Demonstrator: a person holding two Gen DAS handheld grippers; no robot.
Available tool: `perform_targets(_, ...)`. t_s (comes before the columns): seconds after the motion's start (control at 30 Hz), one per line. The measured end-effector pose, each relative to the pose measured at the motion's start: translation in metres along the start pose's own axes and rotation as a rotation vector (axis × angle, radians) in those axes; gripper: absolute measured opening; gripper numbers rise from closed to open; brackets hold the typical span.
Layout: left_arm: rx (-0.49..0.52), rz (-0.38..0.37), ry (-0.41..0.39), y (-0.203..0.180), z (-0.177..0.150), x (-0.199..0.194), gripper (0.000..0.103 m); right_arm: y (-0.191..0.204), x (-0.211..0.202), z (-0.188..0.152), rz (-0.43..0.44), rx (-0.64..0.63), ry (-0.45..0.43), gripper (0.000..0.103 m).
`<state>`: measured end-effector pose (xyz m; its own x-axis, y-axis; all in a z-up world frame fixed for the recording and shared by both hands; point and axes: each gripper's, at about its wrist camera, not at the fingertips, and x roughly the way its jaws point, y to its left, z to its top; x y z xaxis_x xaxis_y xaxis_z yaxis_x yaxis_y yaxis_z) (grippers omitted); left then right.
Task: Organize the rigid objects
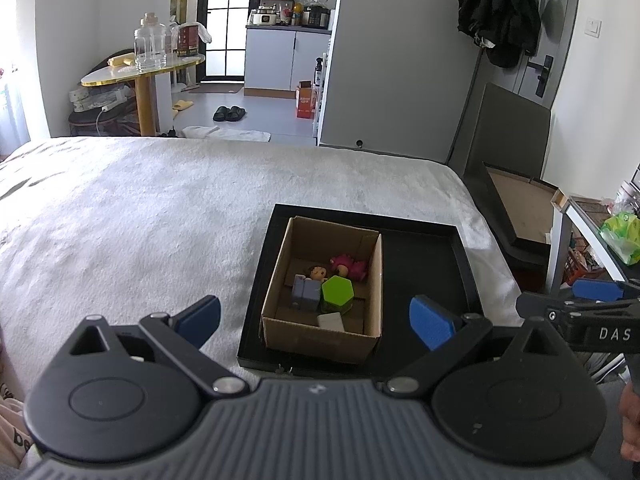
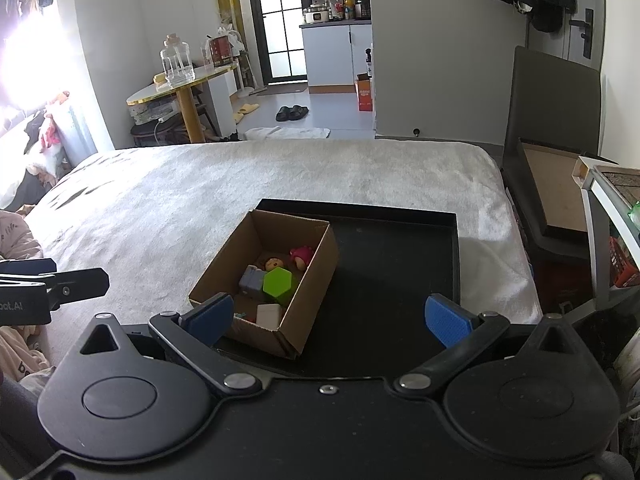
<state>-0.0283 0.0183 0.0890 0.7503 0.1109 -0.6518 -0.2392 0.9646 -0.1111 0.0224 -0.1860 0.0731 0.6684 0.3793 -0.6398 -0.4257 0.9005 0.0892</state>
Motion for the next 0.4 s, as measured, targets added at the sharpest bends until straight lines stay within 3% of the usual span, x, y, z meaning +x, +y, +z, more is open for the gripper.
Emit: perform_targets(0.4,0.034,-0.01,-0.01,-0.0027,-0.0027,0.0011,0.1,0.0022,0.0044,-0.001,-0.001,-0.001,0.009,0.103)
